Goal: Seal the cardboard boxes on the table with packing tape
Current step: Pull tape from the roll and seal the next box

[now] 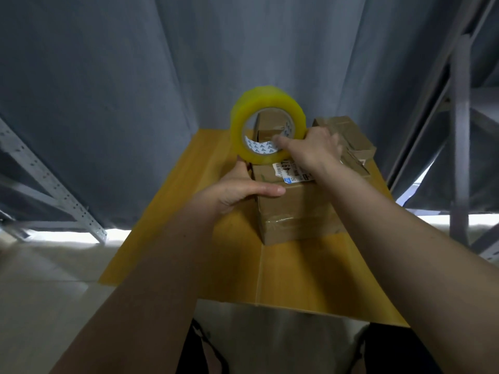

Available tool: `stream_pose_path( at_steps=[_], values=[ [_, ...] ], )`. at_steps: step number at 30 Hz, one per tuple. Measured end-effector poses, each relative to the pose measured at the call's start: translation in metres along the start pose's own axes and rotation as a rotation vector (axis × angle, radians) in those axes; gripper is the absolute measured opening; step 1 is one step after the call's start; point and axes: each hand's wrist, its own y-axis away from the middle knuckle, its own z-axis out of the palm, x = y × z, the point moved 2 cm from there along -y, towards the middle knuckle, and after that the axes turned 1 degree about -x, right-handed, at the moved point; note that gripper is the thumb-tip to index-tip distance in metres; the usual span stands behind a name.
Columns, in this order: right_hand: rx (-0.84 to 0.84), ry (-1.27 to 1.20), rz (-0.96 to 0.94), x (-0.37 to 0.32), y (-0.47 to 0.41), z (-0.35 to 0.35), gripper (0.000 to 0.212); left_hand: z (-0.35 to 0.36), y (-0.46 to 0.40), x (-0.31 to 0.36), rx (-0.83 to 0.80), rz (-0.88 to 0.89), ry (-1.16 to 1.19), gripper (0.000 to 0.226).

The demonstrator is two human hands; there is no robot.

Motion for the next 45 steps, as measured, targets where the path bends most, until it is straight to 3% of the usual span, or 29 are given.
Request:
stream_pose_path(
  at_steps=[7,16,27,33,37,41,45],
  values=[
    [-0.005,-0.027,0.013,0.001,0.000,-0.001,0.064,0.000,0.000,-0.001,0.008,-0.029,0.031,0.106],
    [0.008,-0.090,0.030,0.004,-0.003,-0.013,0.062,-0.011,-0.006,0.013,-0.024,-0.027,-0.400,0.137],
    [0.049,-0.328,0.158,0.047,-0.018,-0.058,0.047,-0.012,-0.008,0.015,-0.045,-0.080,-0.428,0.136],
    [0.052,-0.431,0.146,0.049,-0.013,-0.048,0.017,-0.011,-0.011,0.041,-0.104,-0.179,-0.747,0.134],
    [0.008,-0.474,0.176,0.052,-0.012,-0.044,0.020,0.012,-0.015,0.056,-0.125,-0.133,-1.026,0.140],
    [0.021,-0.418,0.186,0.050,-0.010,-0.042,0.024,0.012,-0.016,0.059,-0.102,-0.083,-1.085,0.145],
    [-0.032,-0.363,0.145,0.035,-0.010,-0.025,0.045,-0.002,-0.011,0.060,-0.120,-0.065,-1.003,0.139]
  ],
)
